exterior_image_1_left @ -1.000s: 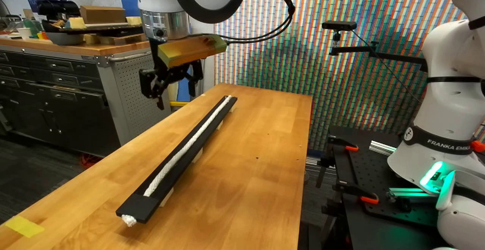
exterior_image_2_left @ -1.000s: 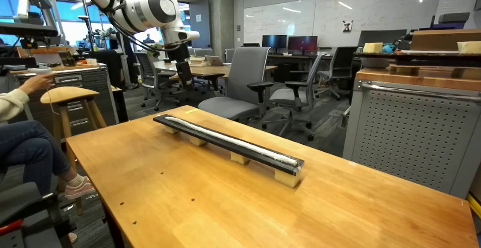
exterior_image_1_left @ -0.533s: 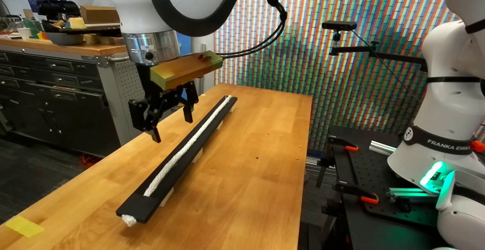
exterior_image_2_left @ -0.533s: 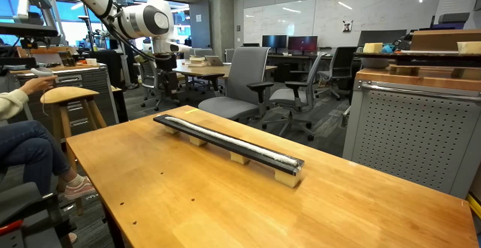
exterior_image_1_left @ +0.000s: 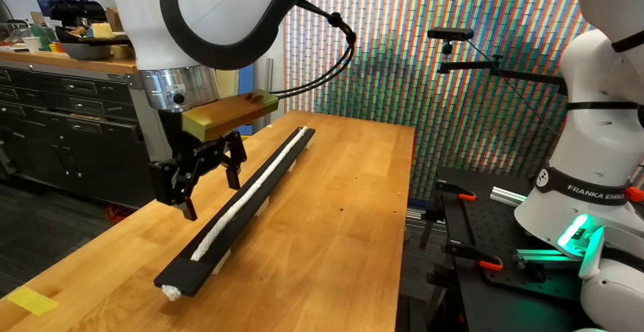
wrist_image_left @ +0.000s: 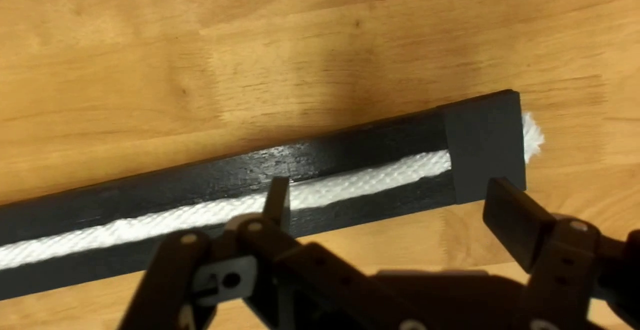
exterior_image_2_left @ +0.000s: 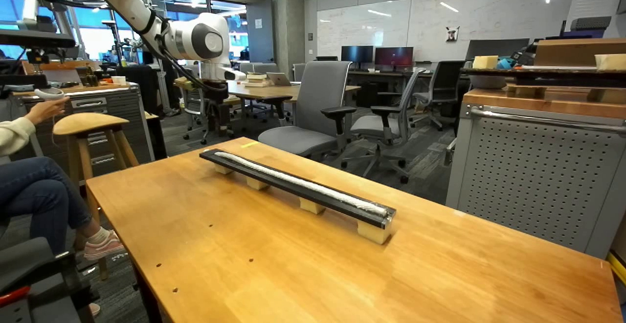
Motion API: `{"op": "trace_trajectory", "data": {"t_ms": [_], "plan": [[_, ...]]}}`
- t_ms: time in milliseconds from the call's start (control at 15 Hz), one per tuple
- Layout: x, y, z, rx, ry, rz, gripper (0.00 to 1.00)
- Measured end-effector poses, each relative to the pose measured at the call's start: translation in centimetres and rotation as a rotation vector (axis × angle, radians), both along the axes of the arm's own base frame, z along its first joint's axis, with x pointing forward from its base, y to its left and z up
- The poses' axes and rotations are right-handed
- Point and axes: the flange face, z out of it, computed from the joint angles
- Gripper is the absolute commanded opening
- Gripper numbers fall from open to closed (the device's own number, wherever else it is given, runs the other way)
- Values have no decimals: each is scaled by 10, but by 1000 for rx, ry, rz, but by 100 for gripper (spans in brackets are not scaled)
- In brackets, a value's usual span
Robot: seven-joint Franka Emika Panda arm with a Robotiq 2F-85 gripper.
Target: Fit the rope along the center of the black object
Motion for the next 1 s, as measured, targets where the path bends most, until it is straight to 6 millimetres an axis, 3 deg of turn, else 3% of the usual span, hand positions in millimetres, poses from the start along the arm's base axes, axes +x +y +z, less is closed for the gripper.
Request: {"op": "trace_trajectory", "data": {"t_ms": [533,600,667,800,1000], "plan": [[2,46,-15,16,-17,78,100],[2,51,-17,15,-22,85,95],[3,55,-19,13,-27,90,74],[6,61,-22,7,-43,100,70],[13,63,-26,1,-71,103,45]]}}
